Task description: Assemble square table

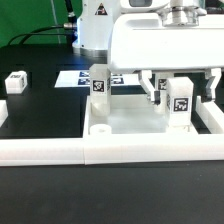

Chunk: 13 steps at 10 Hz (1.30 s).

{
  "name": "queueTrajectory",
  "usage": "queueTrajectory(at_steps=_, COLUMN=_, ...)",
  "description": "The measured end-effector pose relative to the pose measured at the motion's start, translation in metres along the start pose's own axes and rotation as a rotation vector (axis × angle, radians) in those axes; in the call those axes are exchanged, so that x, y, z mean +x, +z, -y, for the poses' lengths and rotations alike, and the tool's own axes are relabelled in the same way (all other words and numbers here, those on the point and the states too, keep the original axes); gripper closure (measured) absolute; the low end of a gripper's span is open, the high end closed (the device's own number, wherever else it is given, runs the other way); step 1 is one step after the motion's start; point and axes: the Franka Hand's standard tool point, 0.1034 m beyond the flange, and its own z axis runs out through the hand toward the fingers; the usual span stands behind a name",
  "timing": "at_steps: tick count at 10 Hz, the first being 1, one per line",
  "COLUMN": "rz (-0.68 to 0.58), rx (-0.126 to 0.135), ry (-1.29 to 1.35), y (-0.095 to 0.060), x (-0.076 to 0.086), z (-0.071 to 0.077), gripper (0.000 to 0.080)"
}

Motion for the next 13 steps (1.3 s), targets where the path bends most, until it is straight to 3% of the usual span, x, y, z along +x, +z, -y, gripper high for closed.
queueTrajectory(at_steps=2, rz=0.007, rx=0.0, ry=0.002, y=0.0, x=0.0, z=-0.001, gripper=0.0151)
queueTrajectory(at_steps=5, rz=0.147, rx=0.012, ry=0.045, y=-0.01, x=0.013, z=-0.016, gripper=0.0151)
queueTrajectory(at_steps=8, rz=0.407, rx=0.043, ry=0.068, y=-0.009, x=0.013, z=-0.014, gripper=0.0151)
queueTrajectory(at_steps=12, rz=0.448, rx=0.045, ry=0.069, y=-0.001, x=0.015, z=-0.015, gripper=0.0151)
queueTrajectory(at_steps=13, rz=0.448, rx=0.045, ry=0.068, y=-0.001, x=0.015, z=-0.014, gripper=0.0266)
